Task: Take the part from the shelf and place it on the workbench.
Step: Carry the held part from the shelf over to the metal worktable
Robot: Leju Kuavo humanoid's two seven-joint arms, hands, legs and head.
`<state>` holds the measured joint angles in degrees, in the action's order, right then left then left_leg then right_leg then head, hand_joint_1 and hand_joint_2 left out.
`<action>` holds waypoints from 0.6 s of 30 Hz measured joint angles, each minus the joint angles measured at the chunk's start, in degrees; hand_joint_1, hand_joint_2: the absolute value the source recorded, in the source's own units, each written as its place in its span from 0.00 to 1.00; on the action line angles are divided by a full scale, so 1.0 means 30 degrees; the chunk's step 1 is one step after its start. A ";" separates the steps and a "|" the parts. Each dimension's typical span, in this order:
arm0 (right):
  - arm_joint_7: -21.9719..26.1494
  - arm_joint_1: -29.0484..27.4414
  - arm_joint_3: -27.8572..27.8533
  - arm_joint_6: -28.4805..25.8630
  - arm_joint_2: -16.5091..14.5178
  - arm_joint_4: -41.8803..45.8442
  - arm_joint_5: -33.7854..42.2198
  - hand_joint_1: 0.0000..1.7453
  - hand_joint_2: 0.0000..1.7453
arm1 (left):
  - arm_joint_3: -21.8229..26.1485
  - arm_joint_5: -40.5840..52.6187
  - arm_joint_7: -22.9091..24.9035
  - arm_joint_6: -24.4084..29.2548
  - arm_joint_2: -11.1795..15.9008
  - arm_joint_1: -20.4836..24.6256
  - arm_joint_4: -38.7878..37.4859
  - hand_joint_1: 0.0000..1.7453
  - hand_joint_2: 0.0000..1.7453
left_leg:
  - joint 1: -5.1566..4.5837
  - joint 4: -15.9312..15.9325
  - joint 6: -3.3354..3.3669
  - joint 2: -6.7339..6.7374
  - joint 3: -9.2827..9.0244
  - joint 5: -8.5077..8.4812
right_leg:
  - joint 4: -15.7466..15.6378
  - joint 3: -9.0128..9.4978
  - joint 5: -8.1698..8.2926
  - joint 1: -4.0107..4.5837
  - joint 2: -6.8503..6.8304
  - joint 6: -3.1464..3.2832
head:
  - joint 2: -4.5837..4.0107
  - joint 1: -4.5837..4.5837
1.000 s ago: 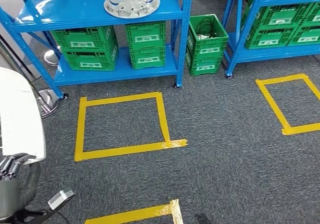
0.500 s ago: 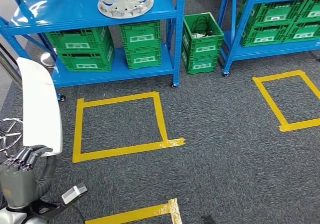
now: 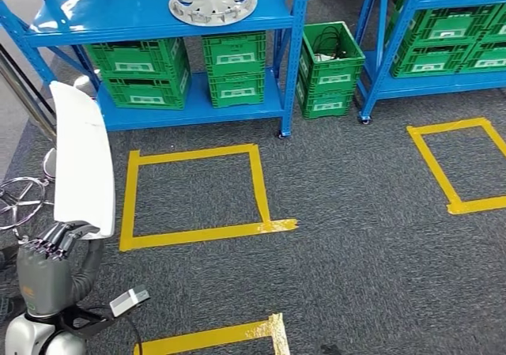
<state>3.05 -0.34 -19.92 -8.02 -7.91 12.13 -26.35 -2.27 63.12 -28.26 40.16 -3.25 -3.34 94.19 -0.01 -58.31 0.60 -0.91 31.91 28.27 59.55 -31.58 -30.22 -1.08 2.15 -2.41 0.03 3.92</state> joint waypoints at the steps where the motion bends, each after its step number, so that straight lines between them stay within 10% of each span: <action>1: -0.0004 -0.0011 -0.0022 -0.0015 0.0002 0.0005 0.0002 0.00 0.00 | -0.0064 0.0002 0.0046 0.0002 -0.0002 0.0074 -0.0018 1.00 1.00 | -0.0018 -0.0101 -0.0082 -0.0110 0.0109 -0.0020 | -0.0165 0.0127 -0.0122 0.0006 0.0084 0.0042 | 0.0002 -0.0004; 5: -0.0024 -0.0038 -0.0049 -0.0040 0.0000 0.0024 0.0024 0.00 0.00 | -0.0188 0.0035 0.0248 0.0005 0.0013 0.0179 -0.0051 1.00 1.00 | 0.0030 -0.0882 -0.0401 -0.0211 0.0539 0.0457 | -0.0237 0.0194 -0.0097 -0.0066 -0.0420 0.0376 | 0.0002 -0.0091; 10: -0.0013 -0.0043 -0.0064 -0.0037 0.0015 0.0029 -0.0075 0.00 0.00 | -0.0204 0.0013 0.0195 0.0002 0.0031 0.0211 -0.0097 1.00 1.00 | 0.0102 -0.5504 -0.0662 0.0072 0.2632 0.2281 | -0.0270 0.0231 -0.0142 0.0004 -0.1286 0.0689 | -0.0004 -0.0273; 14: 0.0018 -0.0039 -0.0065 0.0000 0.0029 0.0029 -0.0120 0.00 0.00 | -0.0204 0.0002 0.0087 0.0005 0.0065 0.0230 -0.0111 1.00 1.00 | -0.0163 -0.1553 -0.0113 0.0996 0.0793 0.0044 | -0.0283 0.0402 -0.0262 0.0182 -0.1914 0.0719 | -0.0004 -0.0273; 18: 0.0031 -0.0051 -0.0069 0.0042 0.0036 0.0029 -0.0122 0.00 0.00 | -0.0204 -0.0007 0.0009 0.0006 0.0069 0.0278 -0.0111 1.00 1.00 | -0.0379 -0.0117 0.0245 0.1234 0.0307 -0.0138 | -0.0322 0.0413 -0.0366 0.0311 -0.2631 0.0477 | -0.0004 -0.0287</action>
<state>3.15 -0.49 -20.13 -7.90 -7.80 12.22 -26.71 -2.89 63.10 -28.23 40.17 -3.04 -2.50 93.85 -1.15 -58.66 1.33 2.79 32.83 27.86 58.58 -30.34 -31.32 -0.14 -5.74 -0.98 0.02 3.06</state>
